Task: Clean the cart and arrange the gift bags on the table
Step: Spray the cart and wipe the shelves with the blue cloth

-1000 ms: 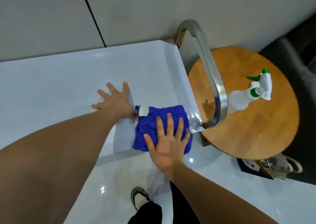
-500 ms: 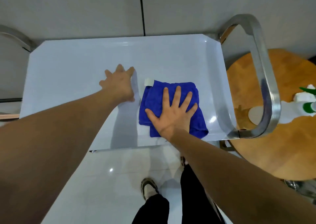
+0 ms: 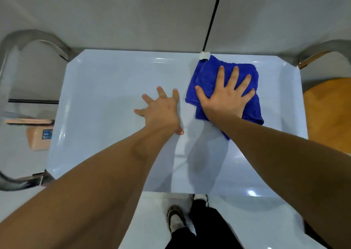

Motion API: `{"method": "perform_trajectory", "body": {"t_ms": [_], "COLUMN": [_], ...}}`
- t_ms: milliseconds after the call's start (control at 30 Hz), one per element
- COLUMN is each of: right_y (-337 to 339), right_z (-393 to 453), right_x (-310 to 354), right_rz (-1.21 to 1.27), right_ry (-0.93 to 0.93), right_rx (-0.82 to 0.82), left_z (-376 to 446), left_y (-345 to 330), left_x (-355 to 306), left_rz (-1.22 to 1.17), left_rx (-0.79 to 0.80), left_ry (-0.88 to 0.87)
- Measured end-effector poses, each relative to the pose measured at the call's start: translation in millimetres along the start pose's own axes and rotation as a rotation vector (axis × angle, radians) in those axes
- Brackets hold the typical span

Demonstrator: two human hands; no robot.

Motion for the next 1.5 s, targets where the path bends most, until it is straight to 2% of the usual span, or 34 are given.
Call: {"method": "perform_trajectory", "body": {"t_ms": [233, 600, 767, 1000, 1200, 1367, 1500], "right_y": [7.6, 9.1, 5.2, -8.1, -16.0, -26.2, -27.8], "right_z": [56.8, 43.2, -16.5, -144.7, -237.1, -259.0, -243.0], "right_x": [23.1, 17.3, -1.6, -26.6, -3.3, 43.0, 54.5], "right_rz": [0.020, 0.066, 0.053, 0.070, 0.073, 0.148, 0.096], "right_ry": [-0.038, 0.009, 0.083, -0.038, -0.093, -0.062, -0.017], "right_rx": [-0.026, -0.009, 0.006, 0.065, 0.076, 0.154, 0.151], "left_z": [4.0, -3.0, -1.3, 3.3, -4.8, -11.3, -16.2], "left_y": [-0.4, 0.8, 2.1, 6.2, 8.8, 6.8, 14.8], "left_x": [0.9, 2.3, 1.5, 3.7, 7.6, 12.9, 27.8], "left_rz": [-0.003, 0.036, 0.057, 0.078, 0.081, 0.099, 0.045], "left_rx": [0.036, 0.028, -0.004, -0.076, -0.138, -0.170, -0.234], "left_ry": [-0.019, -0.017, 0.016, -0.077, -0.115, -0.142, -0.206]}}
Point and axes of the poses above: each hand's wrist, its own z-axis towards the middle knuckle, its own y-axis out of the back of the hand, x = y × z, the point moved 9 cm from there along z, towards the middle knuckle, and after that the axes turned 3 degrees about -x, right-handed, at the moved point
